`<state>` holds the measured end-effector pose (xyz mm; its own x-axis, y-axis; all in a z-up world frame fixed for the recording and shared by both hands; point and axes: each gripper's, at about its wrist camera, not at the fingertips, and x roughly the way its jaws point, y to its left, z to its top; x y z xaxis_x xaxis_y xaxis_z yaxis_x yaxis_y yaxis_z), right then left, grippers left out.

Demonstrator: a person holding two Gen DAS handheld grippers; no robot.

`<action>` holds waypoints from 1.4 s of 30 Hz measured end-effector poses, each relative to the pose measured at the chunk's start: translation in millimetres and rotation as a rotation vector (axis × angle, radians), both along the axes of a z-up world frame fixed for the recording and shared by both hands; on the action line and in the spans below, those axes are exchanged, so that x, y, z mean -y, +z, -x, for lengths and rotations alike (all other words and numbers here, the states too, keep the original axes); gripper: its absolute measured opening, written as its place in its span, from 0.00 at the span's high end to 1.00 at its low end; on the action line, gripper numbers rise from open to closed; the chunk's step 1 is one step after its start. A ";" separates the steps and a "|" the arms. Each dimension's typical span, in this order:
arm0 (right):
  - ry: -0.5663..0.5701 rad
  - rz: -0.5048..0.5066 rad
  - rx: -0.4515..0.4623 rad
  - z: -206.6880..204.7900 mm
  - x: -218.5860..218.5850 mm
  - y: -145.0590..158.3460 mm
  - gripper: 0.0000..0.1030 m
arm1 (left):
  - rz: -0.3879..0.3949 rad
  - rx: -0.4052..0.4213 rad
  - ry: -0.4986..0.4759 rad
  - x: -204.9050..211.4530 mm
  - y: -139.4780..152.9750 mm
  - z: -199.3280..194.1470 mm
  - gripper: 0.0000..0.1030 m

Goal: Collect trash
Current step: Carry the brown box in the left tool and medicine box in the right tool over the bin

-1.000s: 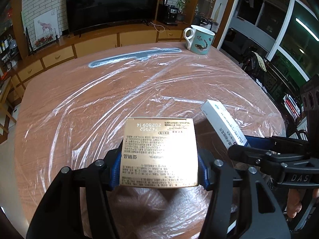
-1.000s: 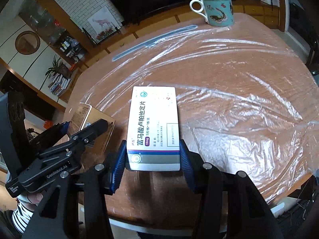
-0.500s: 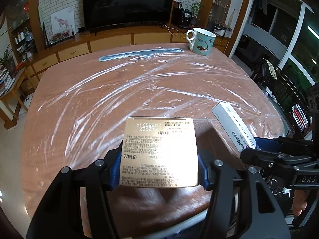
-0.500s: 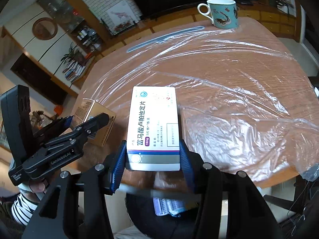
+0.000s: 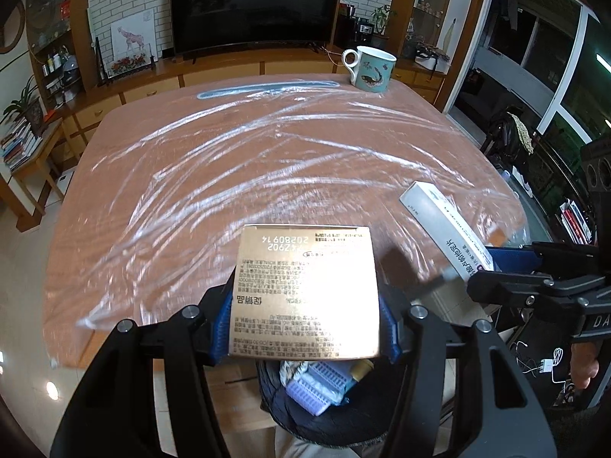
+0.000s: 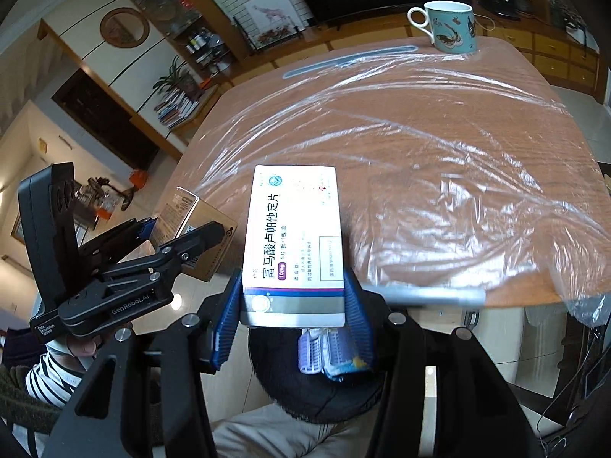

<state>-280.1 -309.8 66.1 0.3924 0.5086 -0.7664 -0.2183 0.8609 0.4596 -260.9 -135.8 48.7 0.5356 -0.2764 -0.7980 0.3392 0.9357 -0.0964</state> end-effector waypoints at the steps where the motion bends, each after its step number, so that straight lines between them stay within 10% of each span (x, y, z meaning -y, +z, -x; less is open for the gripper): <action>1: 0.012 0.001 -0.003 1.2 0.8 -0.9 0.52 | -0.001 -0.005 0.002 0.4 -1.0 4.5 0.42; 20: 0.216 0.128 -0.094 62.5 -6.8 -41.1 0.52 | -0.082 -0.127 -0.081 18.4 -50.9 63.2 0.42; 42: 0.207 0.246 -0.169 36.5 -28.5 -113.9 0.52 | -0.158 -0.231 -0.047 33.5 -118.3 40.7 0.42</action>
<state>-316.7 -281.3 -47.8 0.1578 0.3561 -0.9210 -0.3385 0.8957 0.2883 -301.7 -169.3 -69.6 0.3242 -0.1587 -0.9326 0.3687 0.9291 -0.0299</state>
